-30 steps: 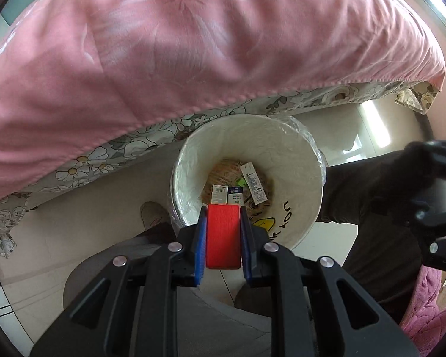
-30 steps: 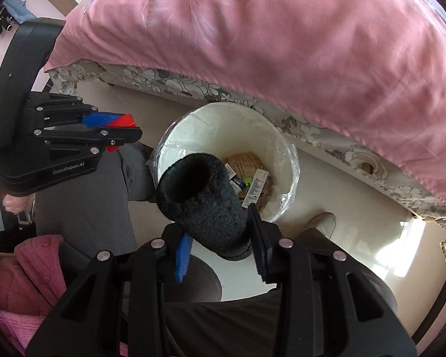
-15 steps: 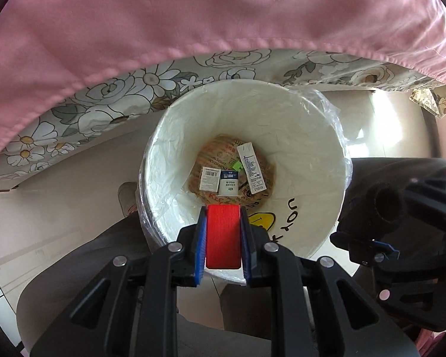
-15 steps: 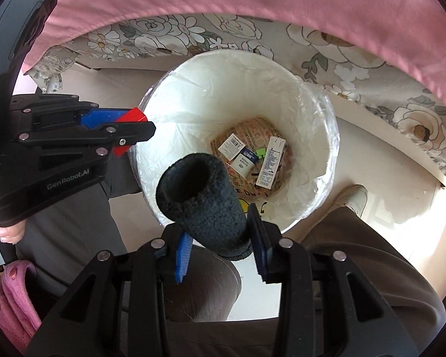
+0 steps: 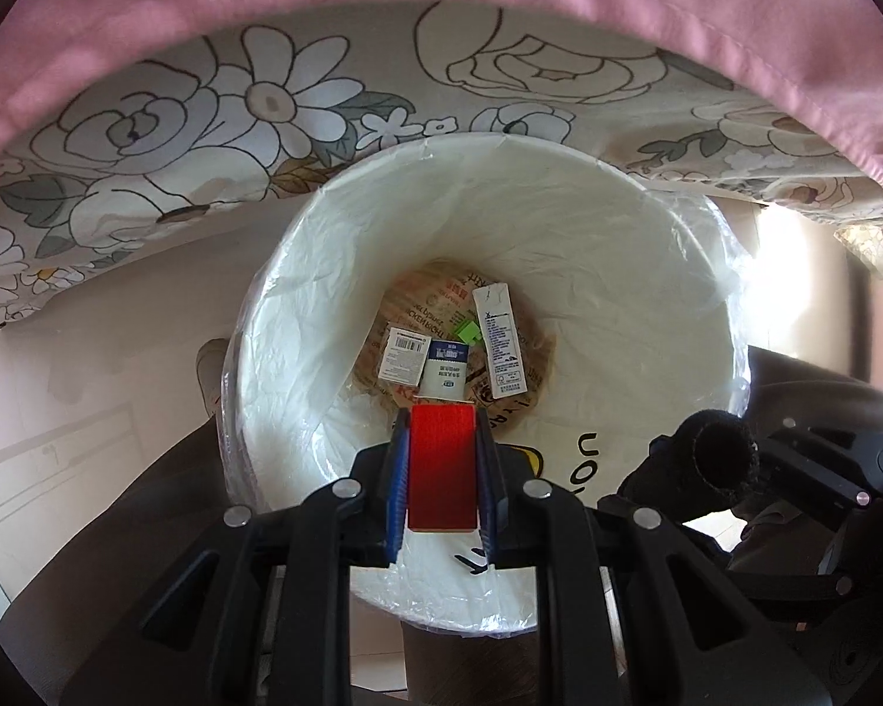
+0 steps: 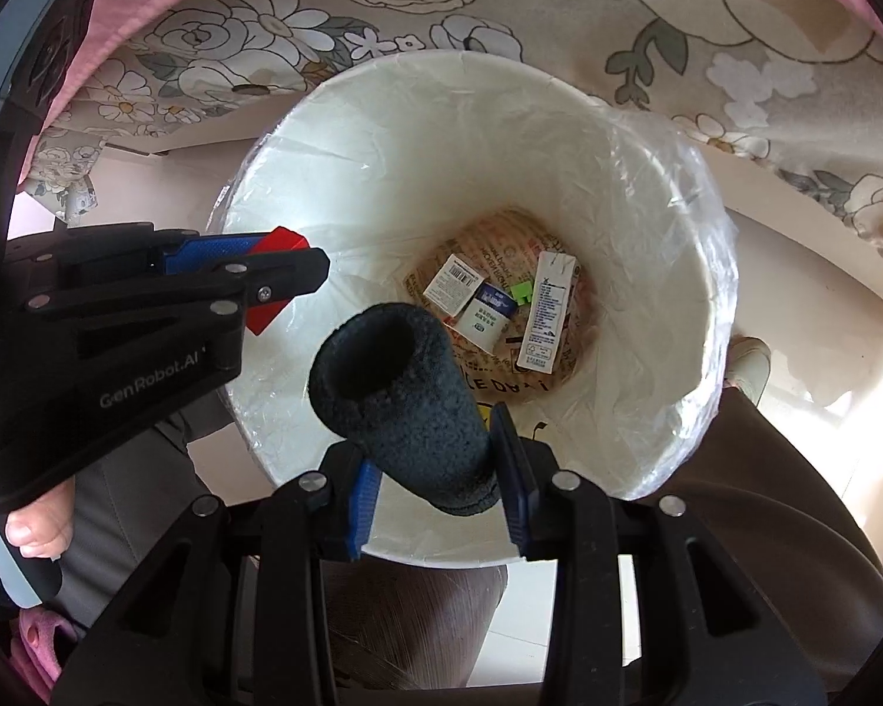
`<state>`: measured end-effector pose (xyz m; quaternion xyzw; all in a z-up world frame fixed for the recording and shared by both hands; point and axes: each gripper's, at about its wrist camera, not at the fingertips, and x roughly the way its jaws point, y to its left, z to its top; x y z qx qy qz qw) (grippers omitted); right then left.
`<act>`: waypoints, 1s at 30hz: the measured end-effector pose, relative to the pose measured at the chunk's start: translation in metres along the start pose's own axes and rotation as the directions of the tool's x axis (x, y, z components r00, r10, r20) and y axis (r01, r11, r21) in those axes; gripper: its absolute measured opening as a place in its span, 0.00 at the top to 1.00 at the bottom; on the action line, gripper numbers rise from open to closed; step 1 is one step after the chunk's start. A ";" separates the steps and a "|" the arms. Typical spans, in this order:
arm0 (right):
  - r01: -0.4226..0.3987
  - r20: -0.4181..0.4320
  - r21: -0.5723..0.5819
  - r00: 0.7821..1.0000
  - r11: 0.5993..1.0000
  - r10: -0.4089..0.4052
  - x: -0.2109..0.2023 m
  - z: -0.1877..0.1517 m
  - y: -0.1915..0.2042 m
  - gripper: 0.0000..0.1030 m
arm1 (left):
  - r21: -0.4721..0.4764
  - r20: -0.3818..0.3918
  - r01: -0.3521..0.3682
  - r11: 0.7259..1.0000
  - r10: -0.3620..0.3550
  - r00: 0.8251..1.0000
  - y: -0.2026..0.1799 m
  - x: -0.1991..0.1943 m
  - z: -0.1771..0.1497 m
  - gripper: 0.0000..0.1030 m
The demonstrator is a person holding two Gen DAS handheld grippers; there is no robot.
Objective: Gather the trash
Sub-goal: 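Carry the red block and black foam tube in both tools over the bin, then open the left tool over the bin while the right tool releases the foam tube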
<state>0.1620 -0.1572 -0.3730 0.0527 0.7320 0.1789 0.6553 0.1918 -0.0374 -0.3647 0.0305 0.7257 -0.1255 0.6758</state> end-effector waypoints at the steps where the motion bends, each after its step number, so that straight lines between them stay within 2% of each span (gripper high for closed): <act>1: 0.000 0.001 0.006 1.000 1.000 0.000 0.002 0.001 0.000 0.64 | 0.000 0.002 0.000 1.000 0.000 1.000 -0.001 0.001 0.001 0.79; 8: 0.013 0.012 0.014 1.000 1.000 -0.013 0.011 0.002 -0.004 0.64 | -0.007 0.024 0.007 1.000 -0.006 1.000 0.000 0.008 0.005 0.79; 17: 0.040 -0.003 -0.003 0.999 0.999 -0.040 0.024 0.007 -0.004 0.64 | -0.023 -0.014 0.007 1.000 -0.007 1.000 0.005 0.023 0.010 0.78; 18: 0.053 0.000 -0.012 0.999 0.999 -0.053 0.025 0.008 -0.003 0.63 | -0.030 -0.021 0.013 0.999 -0.014 1.000 0.006 0.024 0.011 0.75; 20: 0.059 -0.012 -0.022 0.998 0.998 -0.060 0.031 0.010 -0.002 0.63 | -0.042 -0.019 0.015 0.999 -0.016 1.000 0.007 0.026 0.012 0.49; 21: 0.057 -0.016 -0.020 0.998 0.998 -0.057 0.032 0.010 -0.001 0.63 | -0.045 -0.013 0.012 0.999 -0.012 1.000 0.008 0.026 0.012 0.46; 25: 0.070 -0.015 -0.032 0.997 0.997 -0.070 0.036 0.010 0.000 0.56 | -0.039 -0.011 0.011 0.999 -0.012 1.000 0.007 0.027 0.013 0.46; 30: 0.057 -0.002 -0.027 0.998 0.998 -0.057 0.034 0.009 -0.003 0.55 | -0.035 -0.025 0.013 0.999 -0.014 1.000 0.005 0.030 0.012 0.46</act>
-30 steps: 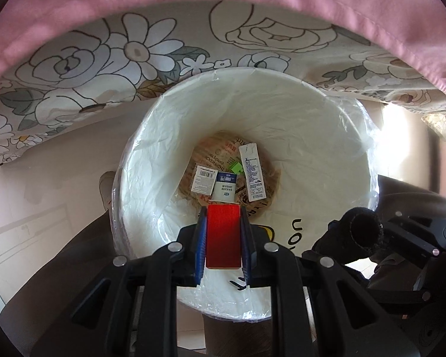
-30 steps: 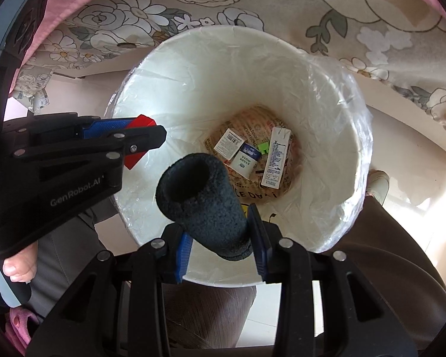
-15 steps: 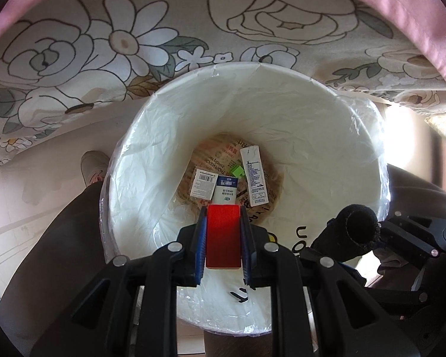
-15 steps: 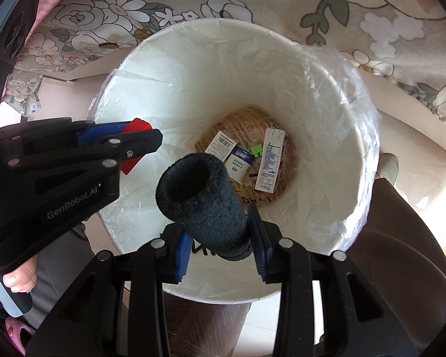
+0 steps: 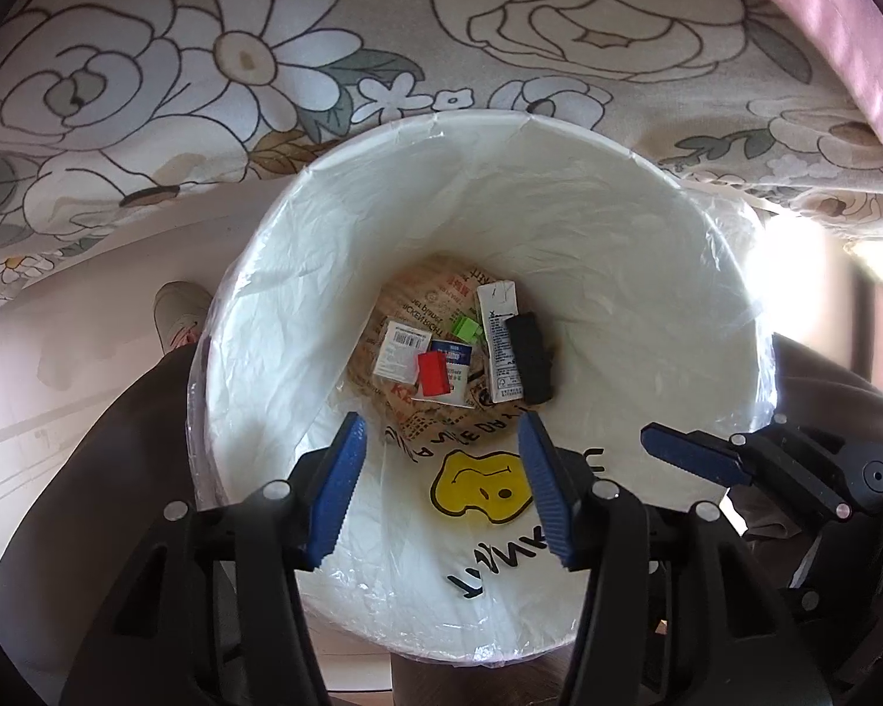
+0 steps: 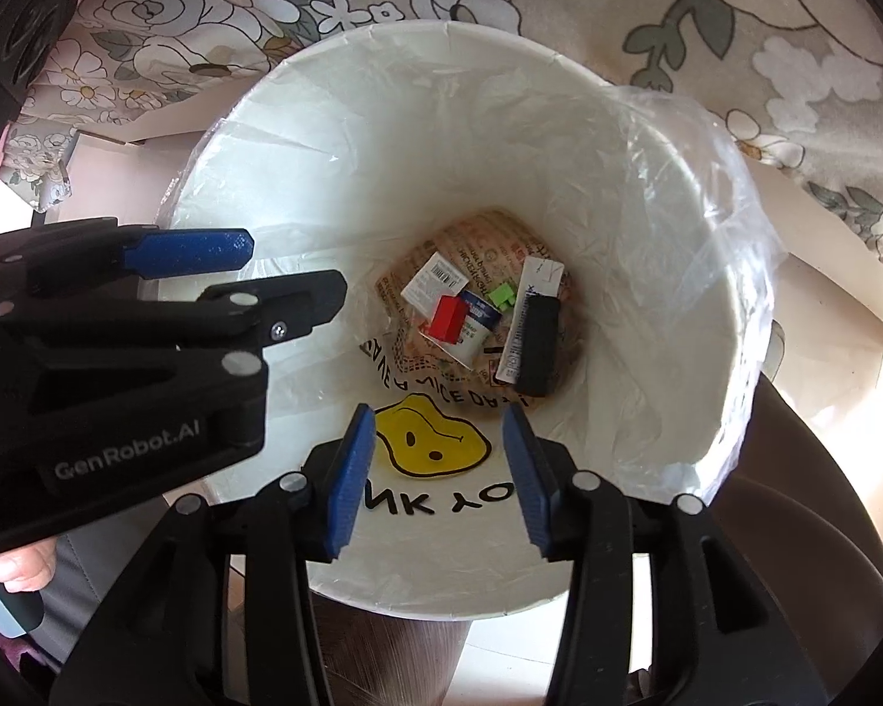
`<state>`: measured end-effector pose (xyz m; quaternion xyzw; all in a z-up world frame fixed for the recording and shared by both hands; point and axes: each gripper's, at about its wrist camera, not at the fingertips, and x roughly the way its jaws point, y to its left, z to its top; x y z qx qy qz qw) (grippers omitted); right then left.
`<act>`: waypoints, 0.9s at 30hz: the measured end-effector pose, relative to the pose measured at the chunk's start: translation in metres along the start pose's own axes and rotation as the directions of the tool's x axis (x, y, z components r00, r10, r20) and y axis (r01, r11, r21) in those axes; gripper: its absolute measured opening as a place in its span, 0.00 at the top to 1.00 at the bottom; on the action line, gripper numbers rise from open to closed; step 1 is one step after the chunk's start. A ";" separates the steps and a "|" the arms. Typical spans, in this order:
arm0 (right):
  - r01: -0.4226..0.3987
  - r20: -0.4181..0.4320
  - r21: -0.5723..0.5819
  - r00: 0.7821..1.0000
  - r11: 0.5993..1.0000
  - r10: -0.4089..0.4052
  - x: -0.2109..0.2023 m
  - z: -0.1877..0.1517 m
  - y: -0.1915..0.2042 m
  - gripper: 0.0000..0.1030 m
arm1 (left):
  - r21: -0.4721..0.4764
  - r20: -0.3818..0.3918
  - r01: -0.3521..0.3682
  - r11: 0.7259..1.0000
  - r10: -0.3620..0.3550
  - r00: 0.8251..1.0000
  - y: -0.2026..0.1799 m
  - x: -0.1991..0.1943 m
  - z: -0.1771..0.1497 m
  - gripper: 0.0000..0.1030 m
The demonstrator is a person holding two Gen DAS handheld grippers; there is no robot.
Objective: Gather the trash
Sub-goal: 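Open the left tool over the bin while the right tool releases the foam tube, then move both open tools back toward the green cube and crumpled paper ball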
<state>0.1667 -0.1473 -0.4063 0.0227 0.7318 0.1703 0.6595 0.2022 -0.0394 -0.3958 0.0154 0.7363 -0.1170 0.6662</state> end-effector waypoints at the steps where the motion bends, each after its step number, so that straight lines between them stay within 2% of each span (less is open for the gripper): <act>1: -0.005 -0.001 0.003 1.000 1.000 0.005 0.000 0.000 -0.001 0.55 | 0.004 -0.002 -0.002 1.000 0.002 1.000 -0.001 0.001 0.000 0.46; 6: -0.010 0.002 0.011 1.000 1.000 0.010 -0.001 -0.001 -0.002 0.55 | 0.015 0.004 -0.019 1.000 0.019 1.000 -0.005 -0.002 -0.002 0.46; 17: 0.017 0.031 0.012 0.999 1.000 -0.017 -0.033 -0.013 0.001 0.55 | 0.015 0.043 -0.065 0.998 0.065 0.997 -0.006 -0.031 -0.010 0.46; 20: 0.029 0.072 0.019 0.997 0.999 -0.030 -0.052 -0.017 0.005 0.55 | 0.033 0.079 -0.095 0.995 0.092 0.993 -0.010 -0.051 -0.014 0.46; 25: 0.047 0.135 0.020 0.990 0.999 -0.049 -0.091 -0.026 0.011 0.50 | 0.028 0.161 -0.059 0.998 0.054 0.985 -0.015 -0.099 -0.024 0.45; 27: 0.047 0.170 0.010 0.984 0.999 -0.048 -0.112 -0.032 0.015 0.50 | 0.031 0.200 -0.075 0.997 0.068 0.978 -0.020 -0.119 -0.029 0.45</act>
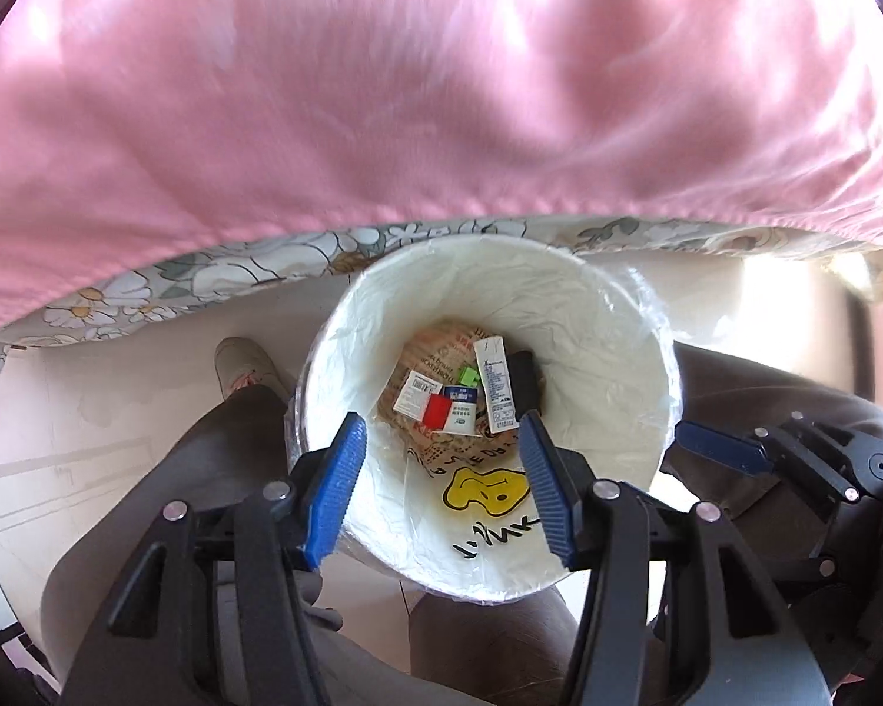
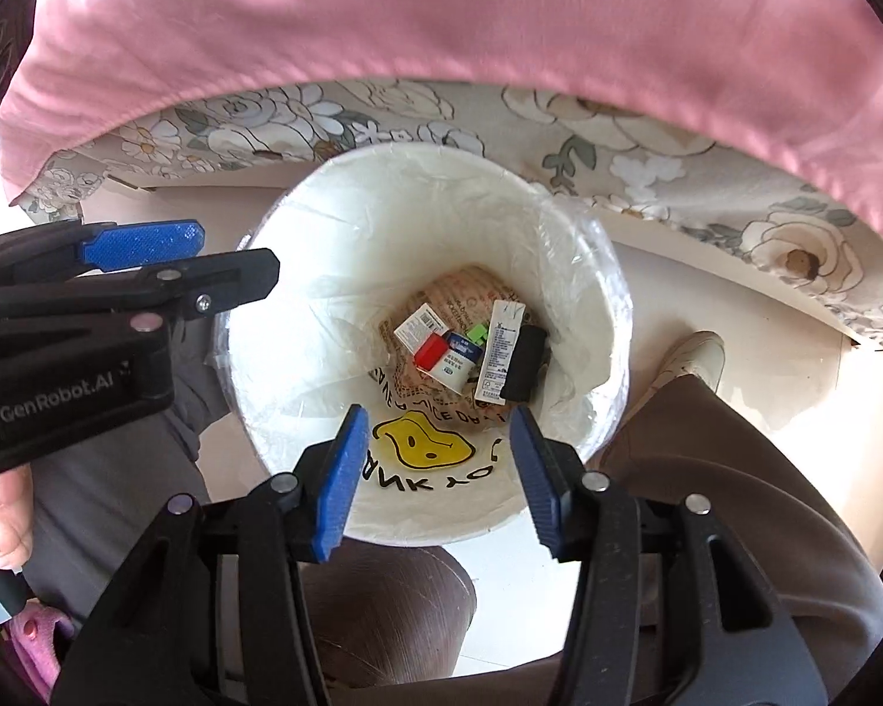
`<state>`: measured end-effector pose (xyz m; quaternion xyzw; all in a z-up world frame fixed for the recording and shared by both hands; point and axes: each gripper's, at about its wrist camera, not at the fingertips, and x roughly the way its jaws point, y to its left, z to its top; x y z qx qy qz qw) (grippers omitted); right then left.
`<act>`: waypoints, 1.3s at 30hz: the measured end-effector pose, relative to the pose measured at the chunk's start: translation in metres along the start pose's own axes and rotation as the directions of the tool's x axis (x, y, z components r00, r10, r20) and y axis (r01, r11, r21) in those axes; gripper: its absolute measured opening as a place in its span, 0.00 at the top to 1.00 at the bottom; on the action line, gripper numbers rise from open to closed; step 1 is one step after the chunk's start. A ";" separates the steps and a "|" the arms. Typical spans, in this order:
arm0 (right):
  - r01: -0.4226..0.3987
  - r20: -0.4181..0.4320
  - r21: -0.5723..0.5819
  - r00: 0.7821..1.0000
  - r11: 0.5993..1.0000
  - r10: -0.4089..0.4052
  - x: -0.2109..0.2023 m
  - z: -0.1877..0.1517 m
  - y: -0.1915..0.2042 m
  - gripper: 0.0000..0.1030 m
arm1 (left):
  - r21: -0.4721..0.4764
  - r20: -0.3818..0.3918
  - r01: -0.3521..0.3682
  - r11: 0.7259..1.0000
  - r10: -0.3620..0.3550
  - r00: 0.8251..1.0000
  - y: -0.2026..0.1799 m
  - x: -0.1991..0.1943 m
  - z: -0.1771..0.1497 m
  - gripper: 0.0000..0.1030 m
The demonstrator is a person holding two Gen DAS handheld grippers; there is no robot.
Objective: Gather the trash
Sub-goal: 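Move both open tools back toward the green cube and crumpled paper ball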
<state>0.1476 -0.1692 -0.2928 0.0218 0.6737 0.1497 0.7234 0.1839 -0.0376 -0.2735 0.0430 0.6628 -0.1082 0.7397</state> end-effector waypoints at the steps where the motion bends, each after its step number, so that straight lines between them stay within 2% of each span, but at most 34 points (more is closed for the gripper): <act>1: -0.004 0.016 -0.007 1.000 1.000 0.004 -0.010 -0.001 0.001 0.50 | 0.008 0.016 -0.009 1.000 0.009 1.000 -0.002 -0.010 0.000 0.45; 6: 0.014 0.114 -0.048 0.993 0.999 -0.009 -0.067 -0.005 0.007 0.50 | 0.038 0.112 0.006 0.999 -0.011 0.994 -0.014 -0.070 0.002 0.45; 10: 0.039 0.203 -0.081 0.979 0.996 -0.022 -0.115 -0.010 0.013 0.50 | 0.077 0.162 0.002 0.997 -0.014 0.987 -0.027 -0.115 0.007 0.40; 13: 0.072 0.271 -0.105 0.962 0.992 -0.041 -0.155 -0.014 0.015 0.50 | 0.092 0.224 -0.016 0.996 -0.005 0.975 -0.033 -0.150 0.010 0.40; 15: 0.089 0.312 -0.119 0.949 0.989 -0.048 -0.181 -0.017 0.016 0.50 | 0.095 0.262 -0.002 0.995 -0.023 0.965 -0.038 -0.172 0.012 0.39; 17: 0.102 0.351 -0.131 0.935 0.986 -0.050 -0.207 -0.018 0.016 0.47 | 0.109 0.303 -0.006 0.994 -0.027 0.953 -0.042 -0.193 0.016 0.37; 21: 0.147 0.435 -0.143 0.897 0.979 -0.071 -0.255 -0.019 0.018 0.45 | 0.110 0.381 -0.017 0.994 -0.027 0.924 -0.043 -0.237 0.025 0.33; 25: 0.163 0.504 -0.144 0.861 0.976 -0.069 -0.303 -0.016 0.017 0.35 | 0.123 0.460 -0.051 0.991 -0.011 0.888 -0.044 -0.277 0.029 0.28; 27: 0.187 0.542 -0.137 0.836 0.973 -0.084 -0.326 -0.011 0.016 0.34 | 0.114 0.504 -0.097 0.989 0.026 0.863 -0.044 -0.293 0.032 0.27; 30: 0.222 0.598 -0.129 0.795 0.966 -0.103 -0.354 0.000 0.018 0.31 | 0.100 0.545 -0.124 0.987 0.050 0.837 -0.039 -0.312 0.037 0.27; 34: 0.258 0.659 -0.118 0.742 0.959 -0.119 -0.381 0.018 0.020 0.25 | 0.084 0.602 -0.168 0.982 0.085 0.794 -0.036 -0.334 0.051 0.20; 39: 0.284 0.712 -0.085 0.688 0.955 -0.142 -0.410 0.049 0.020 0.20 | 0.064 0.633 -0.165 0.984 0.088 0.769 -0.030 -0.353 0.076 0.16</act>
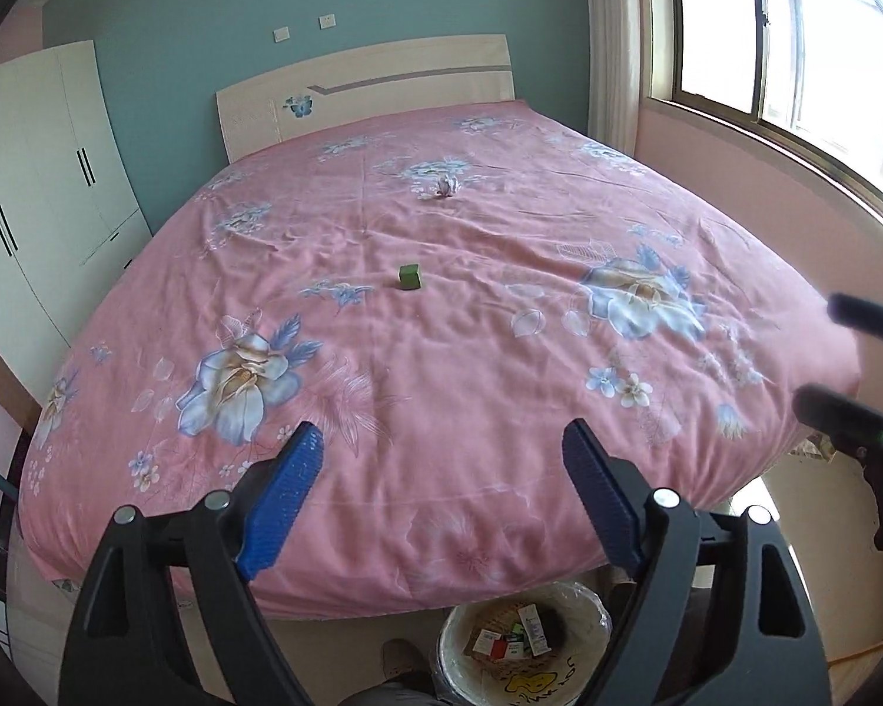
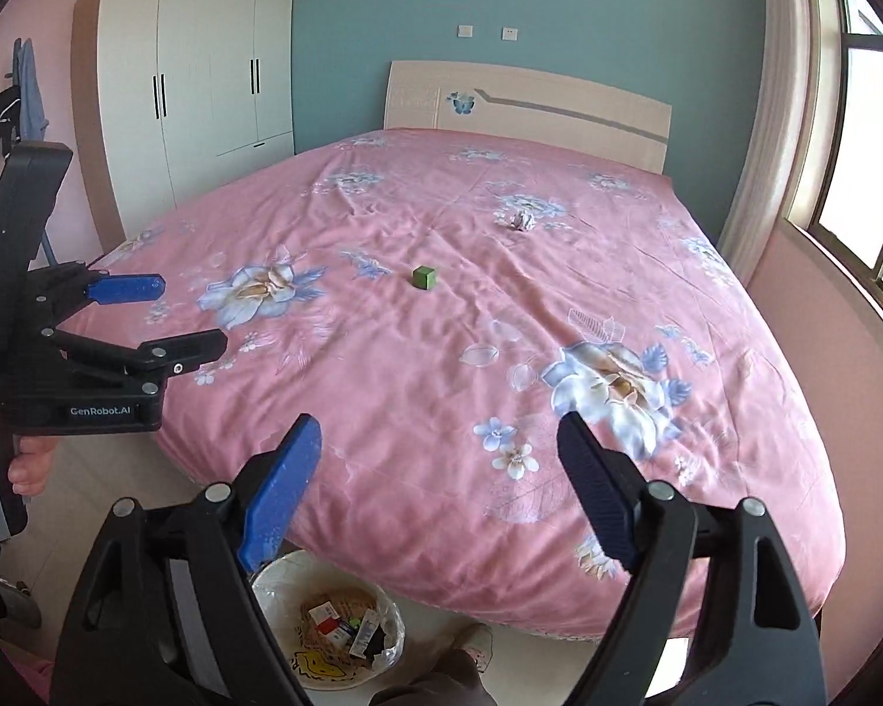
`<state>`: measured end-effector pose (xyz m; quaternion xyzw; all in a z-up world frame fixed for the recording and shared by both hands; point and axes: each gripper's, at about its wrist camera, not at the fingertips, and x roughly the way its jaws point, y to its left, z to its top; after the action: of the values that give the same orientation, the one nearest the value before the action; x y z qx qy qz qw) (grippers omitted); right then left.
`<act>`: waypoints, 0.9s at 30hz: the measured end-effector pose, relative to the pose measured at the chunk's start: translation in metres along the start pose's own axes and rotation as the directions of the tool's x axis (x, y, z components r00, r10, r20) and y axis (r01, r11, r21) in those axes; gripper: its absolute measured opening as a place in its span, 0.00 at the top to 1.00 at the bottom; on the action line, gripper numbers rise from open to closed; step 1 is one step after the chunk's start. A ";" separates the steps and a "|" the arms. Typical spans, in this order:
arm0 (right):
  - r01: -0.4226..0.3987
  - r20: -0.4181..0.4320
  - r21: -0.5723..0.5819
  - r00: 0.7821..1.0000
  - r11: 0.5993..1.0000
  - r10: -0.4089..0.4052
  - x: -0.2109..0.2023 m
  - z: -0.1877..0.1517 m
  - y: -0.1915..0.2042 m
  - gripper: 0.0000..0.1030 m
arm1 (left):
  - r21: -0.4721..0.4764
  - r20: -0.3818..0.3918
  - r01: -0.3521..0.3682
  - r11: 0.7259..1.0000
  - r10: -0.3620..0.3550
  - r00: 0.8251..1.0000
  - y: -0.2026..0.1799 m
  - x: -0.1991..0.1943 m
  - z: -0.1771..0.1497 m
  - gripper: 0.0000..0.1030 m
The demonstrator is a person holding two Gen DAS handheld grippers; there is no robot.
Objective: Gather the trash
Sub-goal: 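Move both open tools back toward the green cube and crumpled paper ball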
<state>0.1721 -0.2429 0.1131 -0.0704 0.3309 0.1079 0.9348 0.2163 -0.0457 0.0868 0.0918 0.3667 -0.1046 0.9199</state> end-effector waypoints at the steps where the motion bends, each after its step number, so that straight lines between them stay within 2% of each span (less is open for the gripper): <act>1: 0.009 0.011 0.002 1.000 1.000 -0.009 0.001 0.009 -0.003 0.19 | 0.000 0.004 0.000 1.000 0.000 1.000 0.001 0.002 0.006 0.15; 7: 0.009 0.052 0.016 0.999 1.000 -0.010 0.024 0.059 -0.023 0.15 | 0.001 0.004 0.010 1.000 -0.010 1.000 0.004 0.029 0.036 0.11; 12: 0.014 0.049 0.034 0.999 0.999 -0.016 0.072 0.094 -0.046 0.15 | -0.015 -0.032 0.006 1.000 -0.006 0.999 0.005 0.080 0.056 0.11; 17: 0.027 0.031 0.008 0.999 1.000 -0.027 0.157 0.121 -0.063 0.15 | -0.041 -0.090 -0.029 0.999 0.025 0.996 0.014 0.165 0.076 0.11; 22: 0.019 0.005 -0.021 1.000 1.000 -0.019 0.265 0.146 -0.084 0.15 | -0.088 -0.152 -0.028 0.996 0.015 0.988 0.031 0.263 0.100 0.11; 27: 0.004 -0.033 -0.011 0.999 1.000 -0.004 0.350 0.177 -0.114 0.15 | -0.111 -0.203 -0.005 0.994 -0.017 0.979 0.041 0.337 0.126 0.11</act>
<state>0.5723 -0.2630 0.0346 -0.0777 0.3455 0.1066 0.9291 0.5484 -0.0791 -0.0535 0.0498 0.4645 -0.0769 0.8808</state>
